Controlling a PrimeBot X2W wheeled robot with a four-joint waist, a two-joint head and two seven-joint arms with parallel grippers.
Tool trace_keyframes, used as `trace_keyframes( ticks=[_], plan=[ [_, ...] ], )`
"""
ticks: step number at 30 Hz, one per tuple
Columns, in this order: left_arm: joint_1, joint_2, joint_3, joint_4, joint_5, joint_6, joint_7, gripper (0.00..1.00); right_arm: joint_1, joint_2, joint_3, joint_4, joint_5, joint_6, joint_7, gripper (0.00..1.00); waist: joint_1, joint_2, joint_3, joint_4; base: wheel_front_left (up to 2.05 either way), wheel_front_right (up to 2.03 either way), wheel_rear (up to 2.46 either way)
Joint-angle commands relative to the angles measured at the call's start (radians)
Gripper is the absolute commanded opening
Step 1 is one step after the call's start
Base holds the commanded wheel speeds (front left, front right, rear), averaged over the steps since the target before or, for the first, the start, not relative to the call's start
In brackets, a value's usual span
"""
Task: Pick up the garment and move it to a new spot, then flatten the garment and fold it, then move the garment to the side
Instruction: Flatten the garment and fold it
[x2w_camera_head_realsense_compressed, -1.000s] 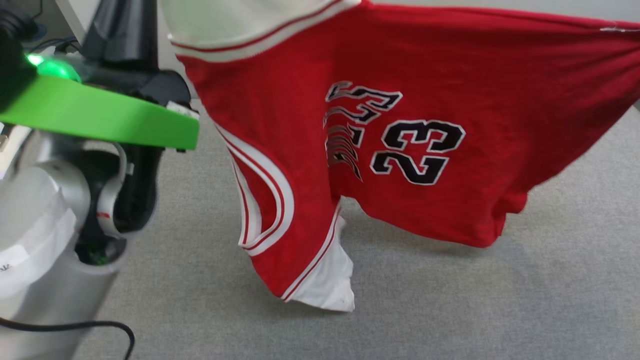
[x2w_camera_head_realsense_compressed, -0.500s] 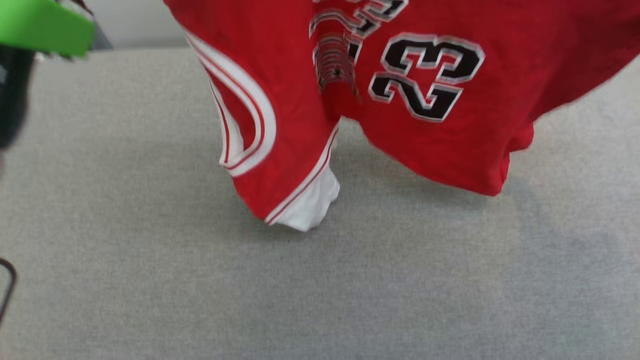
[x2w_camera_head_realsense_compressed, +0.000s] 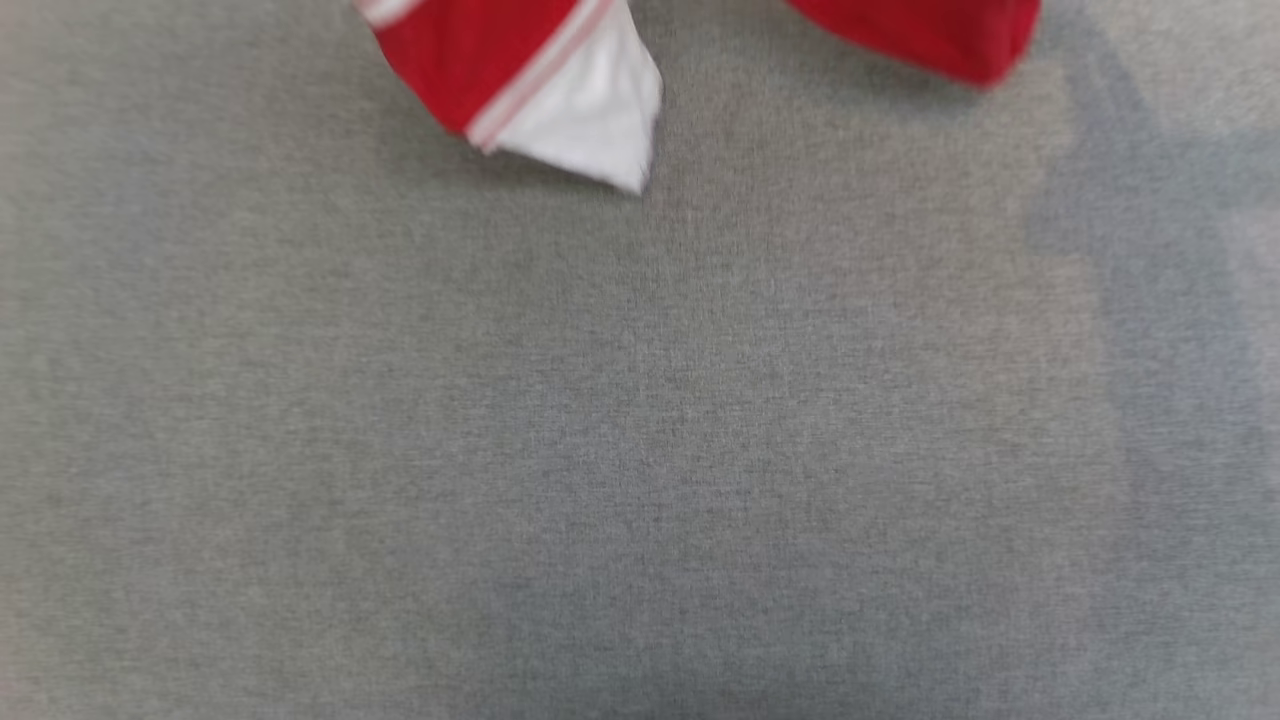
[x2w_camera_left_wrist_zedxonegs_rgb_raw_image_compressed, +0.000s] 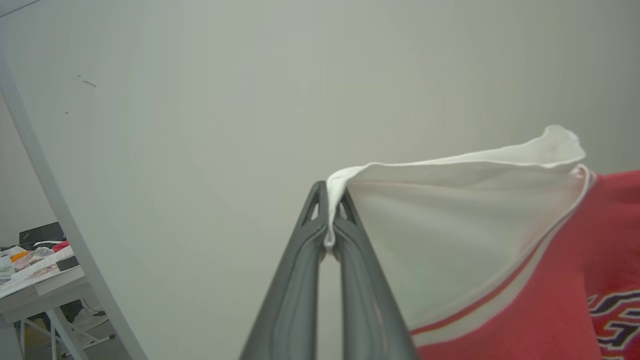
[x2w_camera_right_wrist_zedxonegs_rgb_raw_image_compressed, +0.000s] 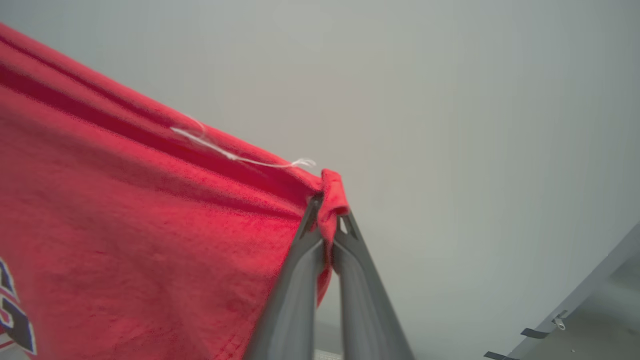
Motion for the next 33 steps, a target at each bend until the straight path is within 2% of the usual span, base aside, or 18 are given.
trace_keyframes(
  ticks=[1,10,17,23,25,33],
  plan=[
    [-0.073,-0.009,0.006,0.049,0.014,-0.014,-0.021,0.00,-0.053,0.002,0.015,0.043,-0.021,-0.001,-0.018,0.00,-0.0001,0.0000,0.123,-0.010,0.00,0.00,0.00],
    [-0.429,-0.079,-0.059,0.414,0.132,-0.079,-0.194,0.00,-0.329,0.090,0.060,0.350,-0.114,-0.001,-0.194,0.00,-0.0001,0.0000,0.198,-0.038,0.00,0.00,0.00],
    [-0.534,-0.106,-0.121,0.594,0.187,-0.093,-0.365,0.00,-0.455,0.134,0.056,0.520,-0.191,-0.001,-0.325,0.00,-0.0001,0.0000,0.241,-0.033,0.00,0.00,0.00],
    [-0.439,-0.146,-0.156,0.631,0.156,-0.097,-0.406,0.00,-0.473,0.139,0.095,0.597,-0.202,-0.001,-0.397,0.00,-0.0001,0.0000,0.267,-0.006,0.00,0.00,0.00],
    [-0.379,-0.157,-0.153,0.600,0.137,-0.097,-0.407,0.00,-0.460,0.142,0.090,0.614,-0.193,-0.001,-0.425,0.00,-0.0001,0.0000,0.268,0.001,0.00,0.00,0.00],
    [-0.048,-0.193,-0.103,0.469,0.077,-0.097,-0.408,0.00,-0.305,0.132,0.194,0.633,-0.169,-0.001,-0.493,0.00,-0.0001,0.0000,0.215,0.023,0.00,0.00,0.00]
  ],
)
